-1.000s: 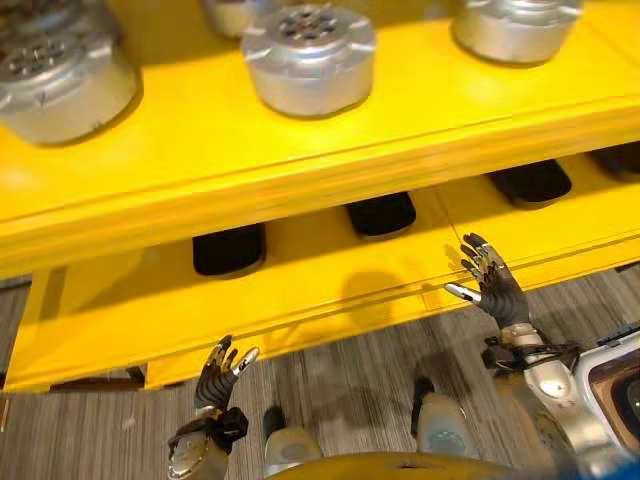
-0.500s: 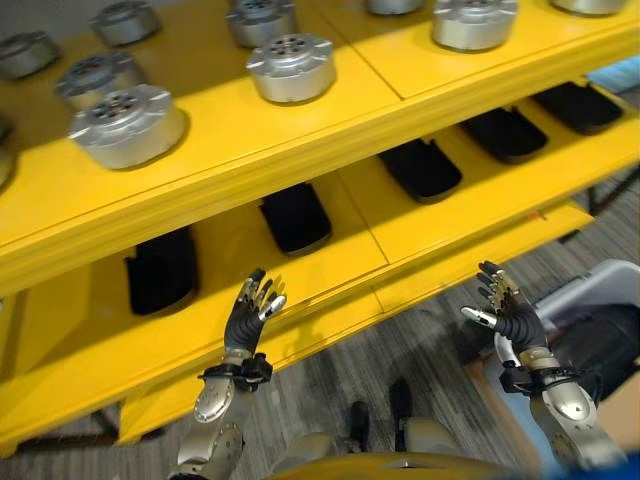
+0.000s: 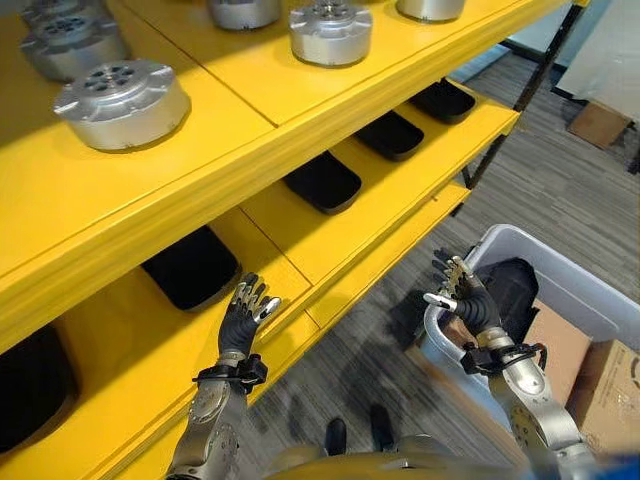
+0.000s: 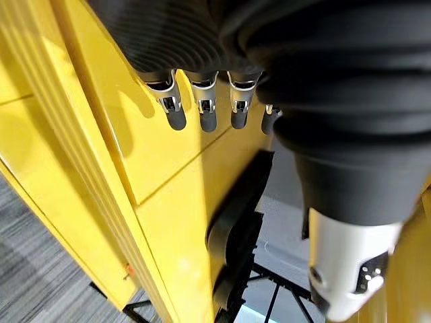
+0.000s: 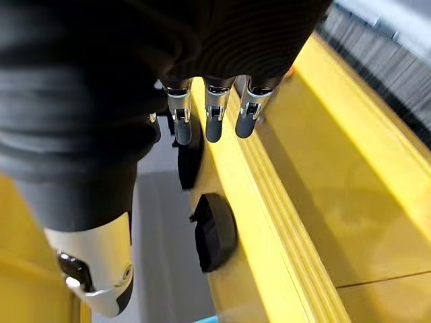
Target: Move parts from the plastic box to the shelf.
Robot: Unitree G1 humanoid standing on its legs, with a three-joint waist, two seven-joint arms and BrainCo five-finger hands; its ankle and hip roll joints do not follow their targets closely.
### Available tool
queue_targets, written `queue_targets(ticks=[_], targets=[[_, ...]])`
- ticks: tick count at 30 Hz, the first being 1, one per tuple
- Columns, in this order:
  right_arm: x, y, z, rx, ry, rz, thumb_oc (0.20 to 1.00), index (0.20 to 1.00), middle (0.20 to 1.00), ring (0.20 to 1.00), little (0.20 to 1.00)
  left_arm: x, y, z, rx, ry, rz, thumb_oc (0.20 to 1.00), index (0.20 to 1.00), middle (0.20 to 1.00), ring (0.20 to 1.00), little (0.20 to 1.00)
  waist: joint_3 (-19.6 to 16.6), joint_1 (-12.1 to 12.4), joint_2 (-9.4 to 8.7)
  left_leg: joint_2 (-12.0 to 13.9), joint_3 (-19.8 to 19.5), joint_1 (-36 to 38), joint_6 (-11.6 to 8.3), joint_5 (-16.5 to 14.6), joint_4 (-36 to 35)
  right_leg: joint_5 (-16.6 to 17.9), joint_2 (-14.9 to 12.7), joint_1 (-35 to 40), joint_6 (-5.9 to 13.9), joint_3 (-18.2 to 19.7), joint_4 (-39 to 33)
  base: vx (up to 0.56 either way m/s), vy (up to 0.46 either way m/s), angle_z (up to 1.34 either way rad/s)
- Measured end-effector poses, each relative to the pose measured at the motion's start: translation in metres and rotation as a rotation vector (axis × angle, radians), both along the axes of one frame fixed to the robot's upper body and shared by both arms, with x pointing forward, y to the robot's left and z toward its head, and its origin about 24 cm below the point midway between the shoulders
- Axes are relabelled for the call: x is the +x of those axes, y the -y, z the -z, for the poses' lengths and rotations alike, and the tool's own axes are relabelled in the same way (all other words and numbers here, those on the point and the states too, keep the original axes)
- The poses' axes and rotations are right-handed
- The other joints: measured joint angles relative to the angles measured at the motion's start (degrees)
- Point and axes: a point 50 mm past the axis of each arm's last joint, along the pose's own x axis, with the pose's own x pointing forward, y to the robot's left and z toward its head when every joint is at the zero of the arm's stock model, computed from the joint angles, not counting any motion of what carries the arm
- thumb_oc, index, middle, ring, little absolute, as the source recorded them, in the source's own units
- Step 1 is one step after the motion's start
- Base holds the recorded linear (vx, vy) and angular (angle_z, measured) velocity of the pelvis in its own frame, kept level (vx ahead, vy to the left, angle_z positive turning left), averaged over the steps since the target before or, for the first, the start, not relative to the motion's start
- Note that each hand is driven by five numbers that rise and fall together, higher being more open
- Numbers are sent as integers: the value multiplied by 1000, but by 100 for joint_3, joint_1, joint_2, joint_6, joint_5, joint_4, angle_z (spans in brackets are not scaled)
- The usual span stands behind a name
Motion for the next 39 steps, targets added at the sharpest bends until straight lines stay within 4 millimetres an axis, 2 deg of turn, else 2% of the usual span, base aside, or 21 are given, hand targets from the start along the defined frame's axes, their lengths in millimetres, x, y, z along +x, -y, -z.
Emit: queue_targets(ticks=[2,3,4,6,7,8,10,11,13,14,15,18,26,28,29,30,31,33,35,37,39], targets=[[7,-5,-4,0,17,-19,1000,1000,1000,1000,1000,2,-2,-2,9,4,-3,1000,1000,1000,1000,1000,56,-29,22,20,196,6,1,0,-2,-11,76,-200,27,138,294,-77,31,-83],[21,-15,-10,4,48,-50,1000,1000,1000,1000,1000,7,-5,-5,25,17,-4,1000,1000,1000,1000,1000,223,91,106,156,719,-15,29,17,1,-141,69,-579,248,-371,768,-74,-7,-132],[26,-17,-13,7,62,-52,1000,1000,1000,1000,1000,8,-6,-5,25,13,-11,1000,1000,1000,1000,1000,264,193,158,214,992,-30,68,-10,11,-312,-123,-799,125,-1178,1151,-59,-18,-143],[33,-20,-18,16,80,-50,1000,1000,1000,1000,1000,7,-6,-4,22,12,-15,1000,1000,1000,1000,1000,357,287,334,265,1409,-75,166,-79,119,-313,-990,-1147,243,-2602,1882,20,-11,-116],[31,-23,-15,19,65,-46,1000,1000,1000,1000,1000,8,-6,-4,20,13,-18,1000,1000,1000,1000,1000,396,243,436,296,1583,-48,136,-165,150,-144,-1794,-1200,528,-2841,2022,58,-50,-115],[30,-27,-14,19,60,-57,1000,1000,1000,1000,1000,5,-9,-3,27,0,-23,1000,1000,1000,1000,1000,386,285,408,302,1791,-30,104,-183,146,-30,-2256,-1200,706,-3242,1965,68,-55,-115],[30,-32,-13,33,60,-59,1000,1000,1000,1000,1000,-1,-14,1,30,-20,-46,1000,1000,1000,1000,1000,363,334,269,275,2025,-6,18,-235,170,226,-2853,-1134,1102,-3566,1718,83,-87,-87],[28,-31,-11,32,51,-56,1000,1000,1000,1000,1000,-1,-14,1,28,-23,-49,1000,1000,1000,1000,1000,334,268,173,274,2036,1,-34,-226,168,324,-2919,-970,1232,-3553,1508,104,-137,-30],[16,-27,1,36,0,-37,1000,1000,1000,1000,1000,1,-15,0,32,-15,-48,1000,1000,1000,1000,1000,218,298,-197,258,2039,93,-307,-196,134,393,-2628,-466,1246,-3681,1035,111,-205,2],[14,-23,4,28,-16,-25,1000,1000,1000,1000,1000,-1,-13,4,18,-31,-56,1000,1000,1000,1000,1000,149,267,-234,318,2007,116,-424,-208,98,412,-2394,-257,977,-3754,635,119,-243,-16],[14,-17,3,20,-13,-1,1000,1000,1000,1000,1000,-4,-7,6,-3,-40,-49,1000,1000,1000,1000,1000,104,240,-103,554,1913,80,-535,-173,112,506,-2025,-132,907,-3696,202,156,-288,-18],[13,-1,2,-19,-14,38,1000,1000,1000,1000,1000,-6,-1,9,-18,-56,-34,1000,1000,1000,1000,1000,108,168,-13,884,1726,36,-616,-157,184,640,-1533,80,659,-3709,-256,86,-174,-25],[13,12,-4,-56,3,62,1000,1000,1000,1000,1000,7,3,1,-27,-13,-21,1000,1000,1000,1000,1000,116,-69,120,1309,1522,-185,-712,-184,612,438,-1138,-25,392,-3560,-256,57,-188,-14],[13,11,-5,-50,14,60,1000,1000,1000,1000,1000,7,2,0,-23,-11,-23,1000,1000,1000,1000,1000,157,-34,54,1370,1458,-517,-780,-210,1359,356,-1099,-134,308,-3456,-231,18,-196,-34],[18,10,-11,-46,44,57,1000,1000,1000,1000,1000,8,-3,-2,-13,2,-36,1000,1000,1000,1000,1000,379,27,-10,1527,1029,-1386,-1052,-235,3073,47,-1076,-318,36,-3232,226,91,5,-65],[15,13,-11,-52,43,65,1000,1000,1000,1000,1000,7,-2,-1,-25,-3,-41,1000,1000,1000,1000,1000,545,142,-183,1491,332,-1915,-1392,-192,3871,83,-1140,-244,-48,-3061,174,236,221,-68],[15,17,-15,-51,61,86,1000,1000,1000,1000,1000,4,-1,2,-35,-14,-44,1000,1000,1000,1000,1000,568,113,-241,1638,-30,-2159,-1351,-248,2427,32,-1097,-290,-50,-2994,64,203,212,-66],[20,22,-15,-51,66,132,1000,1000,1000,1000,1000,7,4,2,-51,-12,-33,1000,1000,1000,1000,1000,740,154,-162,2192,-24,-2149,-1285,237,864,9,-896,-260,-77,-2736,99,188,349,-86],[16,29,-15,-66,69,154,1000,1000,1000,1000,1000,8,4,2,-51,-10,-38,1000,1000,1000,1000,1000,743,128,34,2375,75,-1966,-1418,483,316,-30,-813,-291,113,-2477,110,161,342,-117],[6,42,-9,-96,35,201,1000,1000,1000,1000,1000,9,7,1,-65,1,-62,1000,1000,1000,1000,1000,680,46,507,2067,551,-1335,-1394,788,84,199,-862,-132,520,-2059,-199,202,400,-123],[-3,26,2,-36,-6,189,1000,1000,1000,1000,1000,21,0,-9,-26,48,-54,1000,1000,1000,1000,1000,809,-54,63,1534,734,-1213,-1278,780,17,265,-1367,-88,660,-2049,-236,24,251,-24]])
